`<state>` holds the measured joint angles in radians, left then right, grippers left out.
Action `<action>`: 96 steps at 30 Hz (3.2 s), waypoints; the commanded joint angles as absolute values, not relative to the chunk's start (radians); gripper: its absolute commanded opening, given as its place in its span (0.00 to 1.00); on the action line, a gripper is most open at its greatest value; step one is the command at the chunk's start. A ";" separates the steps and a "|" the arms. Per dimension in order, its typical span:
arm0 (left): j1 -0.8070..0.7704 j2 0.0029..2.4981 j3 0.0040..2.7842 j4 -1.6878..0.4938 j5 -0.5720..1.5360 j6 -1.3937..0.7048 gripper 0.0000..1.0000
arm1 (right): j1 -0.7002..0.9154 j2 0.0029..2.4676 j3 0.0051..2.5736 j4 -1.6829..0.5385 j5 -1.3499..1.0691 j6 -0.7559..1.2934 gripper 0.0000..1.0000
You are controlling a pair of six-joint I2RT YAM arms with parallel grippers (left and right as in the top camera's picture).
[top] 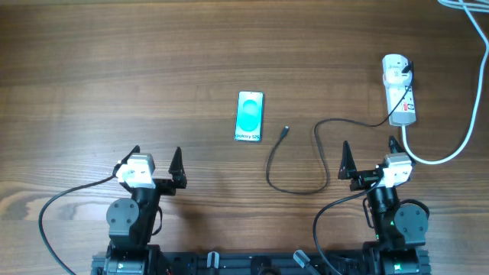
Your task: Plug charger to phone and switch on socket
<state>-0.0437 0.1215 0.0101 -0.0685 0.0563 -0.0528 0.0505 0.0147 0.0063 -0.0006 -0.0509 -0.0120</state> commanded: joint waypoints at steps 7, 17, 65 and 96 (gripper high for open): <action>-0.037 0.120 0.006 -0.075 0.044 -0.033 1.00 | 0.046 0.009 0.006 0.000 -0.053 0.002 1.00; -0.037 0.120 0.006 -0.075 0.044 -0.033 1.00 | 0.046 0.009 0.006 0.000 -0.053 0.002 1.00; -0.037 0.120 0.006 0.088 0.520 -0.193 1.00 | 0.046 0.009 0.006 0.000 -0.053 0.002 1.00; -0.037 0.586 0.629 -0.436 0.183 -0.104 1.00 | 0.046 0.009 0.006 0.000 -0.053 0.002 1.00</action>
